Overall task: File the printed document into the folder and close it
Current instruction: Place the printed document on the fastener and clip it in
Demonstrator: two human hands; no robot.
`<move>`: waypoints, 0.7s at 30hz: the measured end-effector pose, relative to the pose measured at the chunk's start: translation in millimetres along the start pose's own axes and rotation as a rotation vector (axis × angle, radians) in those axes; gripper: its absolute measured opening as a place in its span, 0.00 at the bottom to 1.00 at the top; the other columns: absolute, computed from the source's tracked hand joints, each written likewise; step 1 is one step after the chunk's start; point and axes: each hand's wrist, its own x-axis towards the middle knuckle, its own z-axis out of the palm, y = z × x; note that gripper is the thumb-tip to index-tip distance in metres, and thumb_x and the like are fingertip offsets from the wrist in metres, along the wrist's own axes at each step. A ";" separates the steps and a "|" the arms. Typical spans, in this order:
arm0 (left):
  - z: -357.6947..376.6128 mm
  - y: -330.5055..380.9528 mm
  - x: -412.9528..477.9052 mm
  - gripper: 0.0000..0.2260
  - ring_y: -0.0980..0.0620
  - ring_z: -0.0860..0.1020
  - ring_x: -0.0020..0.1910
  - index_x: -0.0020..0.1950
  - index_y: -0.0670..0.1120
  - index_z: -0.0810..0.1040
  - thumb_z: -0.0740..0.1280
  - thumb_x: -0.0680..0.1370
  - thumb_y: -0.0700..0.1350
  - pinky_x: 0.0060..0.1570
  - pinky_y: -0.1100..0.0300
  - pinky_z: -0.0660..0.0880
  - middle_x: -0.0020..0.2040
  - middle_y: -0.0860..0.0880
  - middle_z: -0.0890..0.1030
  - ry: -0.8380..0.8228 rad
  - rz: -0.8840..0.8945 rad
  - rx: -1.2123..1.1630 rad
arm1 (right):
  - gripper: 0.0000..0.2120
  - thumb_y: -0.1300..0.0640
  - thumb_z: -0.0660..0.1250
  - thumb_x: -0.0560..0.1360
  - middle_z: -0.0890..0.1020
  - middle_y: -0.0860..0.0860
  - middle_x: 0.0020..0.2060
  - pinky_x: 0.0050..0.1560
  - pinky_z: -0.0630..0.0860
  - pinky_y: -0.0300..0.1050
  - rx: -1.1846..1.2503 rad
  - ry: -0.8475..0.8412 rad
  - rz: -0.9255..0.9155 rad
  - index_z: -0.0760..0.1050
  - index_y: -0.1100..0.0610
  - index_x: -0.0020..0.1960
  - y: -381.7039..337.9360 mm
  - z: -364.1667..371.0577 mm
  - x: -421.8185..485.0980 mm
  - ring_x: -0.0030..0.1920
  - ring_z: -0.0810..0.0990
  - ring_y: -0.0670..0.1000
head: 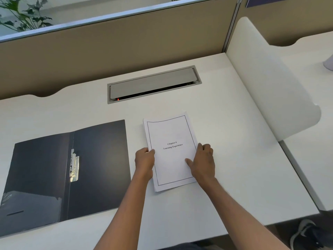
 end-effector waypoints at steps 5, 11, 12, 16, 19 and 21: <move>-12.9 -13.2 6.6 0.05 0.44 0.67 0.43 0.47 0.44 0.78 0.67 0.80 0.36 0.45 0.50 0.66 0.44 0.44 0.74 -0.049 0.006 -0.090 | 0.32 0.48 0.74 0.75 0.70 0.56 0.64 0.63 0.75 0.48 0.039 0.008 -0.015 0.66 0.61 0.71 4.1 2.1 -0.2 0.64 0.70 0.56; -33.9 -20.5 12.4 0.06 0.50 0.87 0.40 0.55 0.41 0.84 0.68 0.81 0.36 0.38 0.57 0.84 0.45 0.46 0.89 -0.181 -0.009 -0.221 | 0.35 0.45 0.73 0.76 0.73 0.56 0.67 0.66 0.72 0.52 0.416 0.038 0.046 0.66 0.60 0.75 17.9 -4.2 14.0 0.66 0.74 0.57; -38.7 -19.9 12.3 0.06 0.50 0.87 0.39 0.55 0.41 0.84 0.68 0.81 0.36 0.37 0.58 0.83 0.45 0.46 0.89 -0.209 -0.013 -0.236 | 0.35 0.45 0.73 0.75 0.75 0.55 0.66 0.65 0.73 0.50 0.555 0.012 0.080 0.67 0.59 0.76 18.8 -8.5 17.0 0.65 0.75 0.55; -55.1 -17.0 12.4 0.06 0.50 0.87 0.41 0.57 0.40 0.83 0.68 0.81 0.37 0.40 0.57 0.84 0.48 0.46 0.89 -0.271 0.001 -0.280 | 0.26 0.44 0.73 0.76 0.85 0.52 0.58 0.62 0.80 0.51 1.038 -0.370 0.128 0.77 0.60 0.67 18.5 -23.9 25.6 0.59 0.84 0.55; -65.9 -16.4 10.2 0.08 0.50 0.87 0.42 0.58 0.40 0.83 0.69 0.81 0.37 0.39 0.57 0.84 0.50 0.45 0.89 -0.268 0.035 -0.294 | 0.15 0.51 0.72 0.78 0.88 0.56 0.54 0.57 0.84 0.54 1.138 -0.520 0.070 0.83 0.60 0.58 10.8 -26.7 23.5 0.55 0.87 0.57; -73.9 -18.0 8.8 0.08 0.49 0.87 0.43 0.59 0.40 0.83 0.69 0.81 0.37 0.41 0.55 0.84 0.51 0.43 0.88 -0.248 0.054 -0.289 | 0.11 0.55 0.71 0.79 0.88 0.55 0.52 0.55 0.84 0.53 1.145 -0.527 0.041 0.83 0.59 0.58 3.0 -22.7 19.5 0.54 0.87 0.57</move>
